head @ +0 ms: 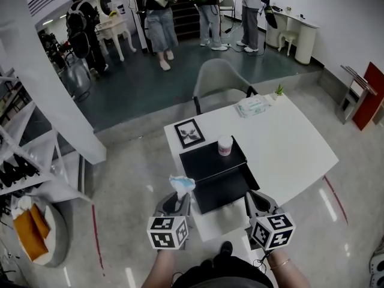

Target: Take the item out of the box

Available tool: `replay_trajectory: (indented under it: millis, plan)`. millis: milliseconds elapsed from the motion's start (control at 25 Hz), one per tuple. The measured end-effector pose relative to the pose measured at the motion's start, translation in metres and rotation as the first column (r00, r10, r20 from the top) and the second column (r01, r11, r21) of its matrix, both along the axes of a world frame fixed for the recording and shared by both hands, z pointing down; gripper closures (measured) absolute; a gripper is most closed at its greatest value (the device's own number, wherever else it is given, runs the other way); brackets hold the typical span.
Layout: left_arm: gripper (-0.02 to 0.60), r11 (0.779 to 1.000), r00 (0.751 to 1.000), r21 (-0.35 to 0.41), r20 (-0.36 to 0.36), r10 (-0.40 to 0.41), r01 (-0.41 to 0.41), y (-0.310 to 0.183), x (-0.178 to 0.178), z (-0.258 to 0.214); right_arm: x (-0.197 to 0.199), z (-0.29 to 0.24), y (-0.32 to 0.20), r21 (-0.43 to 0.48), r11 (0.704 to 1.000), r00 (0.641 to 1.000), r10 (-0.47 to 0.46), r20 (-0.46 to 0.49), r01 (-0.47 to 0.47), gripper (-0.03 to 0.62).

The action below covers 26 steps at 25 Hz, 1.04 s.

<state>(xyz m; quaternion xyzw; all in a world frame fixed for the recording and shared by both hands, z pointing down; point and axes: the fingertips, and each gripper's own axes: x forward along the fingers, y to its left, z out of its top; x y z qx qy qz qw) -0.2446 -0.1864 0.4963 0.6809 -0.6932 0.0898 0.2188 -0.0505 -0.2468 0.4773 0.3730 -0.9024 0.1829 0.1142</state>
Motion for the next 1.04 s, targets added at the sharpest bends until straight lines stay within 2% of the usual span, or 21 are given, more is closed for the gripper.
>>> replay_trajectory:
  millis: [440, 1040]
  plan:
    - [0.468, 1.0, 1.0, 0.004, -0.009, 0.007, -0.006, 0.002, 0.001, -0.001, 0.007, 0.003, 0.002, -0.007, 1.0, 0.999, 0.03, -0.01, -0.03, 0.594]
    - [0.467, 1.0, 1.0, -0.006, -0.03, 0.003, -0.003, 0.005, 0.014, 0.003, 0.009, 0.006, 0.005, -0.015, 1.0, 1.0, 0.006, -0.028, -0.006, 0.594]
